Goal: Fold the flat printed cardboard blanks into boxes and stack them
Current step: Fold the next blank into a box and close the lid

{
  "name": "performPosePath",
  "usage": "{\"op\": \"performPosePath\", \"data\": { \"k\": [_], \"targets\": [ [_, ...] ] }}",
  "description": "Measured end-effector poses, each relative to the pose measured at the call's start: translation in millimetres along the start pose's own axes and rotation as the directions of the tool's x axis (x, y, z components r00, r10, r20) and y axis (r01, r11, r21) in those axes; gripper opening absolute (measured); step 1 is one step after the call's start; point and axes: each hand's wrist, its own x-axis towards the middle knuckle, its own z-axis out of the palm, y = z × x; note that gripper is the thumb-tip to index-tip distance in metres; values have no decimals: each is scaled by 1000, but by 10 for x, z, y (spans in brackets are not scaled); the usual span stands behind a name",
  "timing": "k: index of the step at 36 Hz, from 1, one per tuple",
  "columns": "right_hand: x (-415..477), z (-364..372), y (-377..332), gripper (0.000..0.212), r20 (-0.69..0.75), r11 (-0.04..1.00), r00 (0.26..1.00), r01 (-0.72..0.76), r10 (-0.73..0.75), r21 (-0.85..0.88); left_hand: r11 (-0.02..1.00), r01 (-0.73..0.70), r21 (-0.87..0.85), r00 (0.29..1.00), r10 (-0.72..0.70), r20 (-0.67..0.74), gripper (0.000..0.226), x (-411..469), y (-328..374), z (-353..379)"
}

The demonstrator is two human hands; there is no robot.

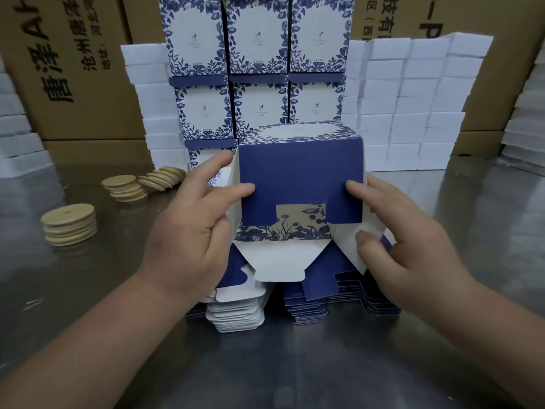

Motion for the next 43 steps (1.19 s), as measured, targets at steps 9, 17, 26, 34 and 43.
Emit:
{"op": "performPosePath", "data": {
  "k": [9,17,26,34,43],
  "targets": [
    [2,22,26,65,63,995,995,-80,84,-55,999,37,-6,996,-36,82,40,12,18,-15],
    [2,37,60,72,79,998,996,-24,28,-58,996,-1,87,994,-8,112,55,23,51,10],
    [15,29,-78,67,116,998,993,-5,13,-70,900,-203,386,974,143,177,52,18,265,52],
    [11,60,-125,74,115,988,993,49,-32,-147,859,-142,492,972,28,233,54,18,373,44],
    [35,87,-265,69,70,950,982,189,-177,-250,923,-6,386,983,-66,172,51,48,321,-10]
  ]
}}
